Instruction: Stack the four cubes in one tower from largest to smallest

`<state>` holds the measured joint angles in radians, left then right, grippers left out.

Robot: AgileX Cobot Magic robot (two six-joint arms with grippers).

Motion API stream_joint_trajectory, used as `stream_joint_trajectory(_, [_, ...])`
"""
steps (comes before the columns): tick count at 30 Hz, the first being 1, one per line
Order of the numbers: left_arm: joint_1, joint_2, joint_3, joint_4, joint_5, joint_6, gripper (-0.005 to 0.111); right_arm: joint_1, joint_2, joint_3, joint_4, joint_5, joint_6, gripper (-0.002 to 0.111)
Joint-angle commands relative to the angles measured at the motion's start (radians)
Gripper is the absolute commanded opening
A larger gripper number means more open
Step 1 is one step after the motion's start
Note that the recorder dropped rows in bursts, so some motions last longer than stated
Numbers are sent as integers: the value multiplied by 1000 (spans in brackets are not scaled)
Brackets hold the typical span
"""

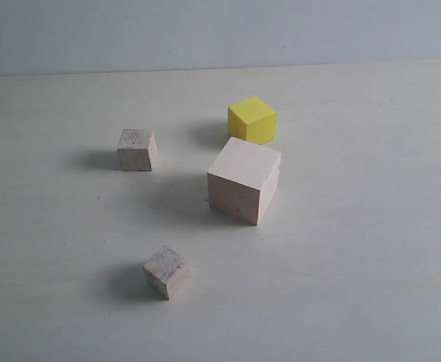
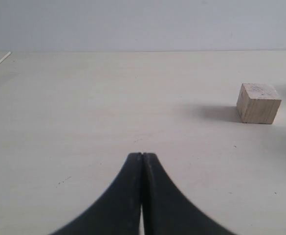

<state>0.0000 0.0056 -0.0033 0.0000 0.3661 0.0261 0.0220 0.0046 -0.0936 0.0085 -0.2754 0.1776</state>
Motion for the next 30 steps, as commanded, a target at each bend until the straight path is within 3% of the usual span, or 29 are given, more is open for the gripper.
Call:
stream_joint_trajectory(1, [2,-6,3,0,-9,-3,0,2,81,-235,-47,172,1,0])
stream_joint_trajectory(6, [2,-6,3,0,-9,-3,0,2,317,-535,-87,453,1,0])
stream_joint_trajectory(8, [2,-6,3,0,-9,-3,0,29,439,-651,-39,588,-71,0])
stream_joint_trajectory(9, [2,-6,3,0,-9,-3,0,81,534,-723,136,676,-255,0])
stream_joint_trajectory(13, [2,-6,3,0,-9,-3,0,171,719,-752,518,830,-634,0])
stream_joint_trajectory(18, [2,-6,3,0,-9,-3,0,194,1031,-752,569,1185,-647,0])
stream_joint_trajectory(30, [2,-6,3,0,-9,-3,0,194,1233,-752,605,988,-645,0])
